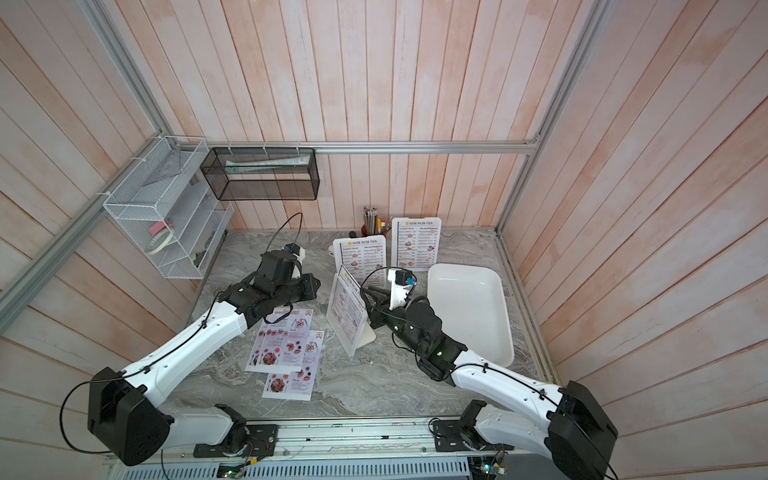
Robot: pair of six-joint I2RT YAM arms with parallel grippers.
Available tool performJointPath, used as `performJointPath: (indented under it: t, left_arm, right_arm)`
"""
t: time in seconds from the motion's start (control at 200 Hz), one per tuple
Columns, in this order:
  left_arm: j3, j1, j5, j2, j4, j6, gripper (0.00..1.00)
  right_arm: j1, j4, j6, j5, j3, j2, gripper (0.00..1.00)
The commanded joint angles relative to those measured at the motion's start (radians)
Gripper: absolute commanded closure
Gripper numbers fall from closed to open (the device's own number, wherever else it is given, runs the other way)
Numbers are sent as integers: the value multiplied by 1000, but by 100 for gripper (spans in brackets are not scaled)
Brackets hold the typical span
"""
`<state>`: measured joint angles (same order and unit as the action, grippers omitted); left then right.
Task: Replace the menus in the menu holders
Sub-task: Insert the menu into the menu holder.
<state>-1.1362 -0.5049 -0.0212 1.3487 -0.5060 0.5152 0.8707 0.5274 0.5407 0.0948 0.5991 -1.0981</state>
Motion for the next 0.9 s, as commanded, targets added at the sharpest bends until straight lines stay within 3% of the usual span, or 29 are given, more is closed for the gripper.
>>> performJointPath:
  t: [0.0,0.22,0.295,0.44,0.585,0.89]
  left_arm:
    - [-38,-4,-6,12,12,-19,80]
    - [-84,-31,7,39,-3,-54,79]
    - [-95,-41,16,48,-9,-57,73]
    - [-97,-42,52,50,-27,-53,66]
    - [-82,-36,78,45,-46,-50,66]
    - [-1,15,78,3,-46,-31,66]
  right_arm:
    - [-2,-28,26,-49,17,-6,75]
    - [-5,-140,-5,1,100,45,73]
    - [-15,-256,-11,24,180,32,72]
    - [-33,-631,35,117,431,-89,91]
    - [-35,-904,49,110,650,-258,95]
    - [11,-1002,38,107,792,-423,97]
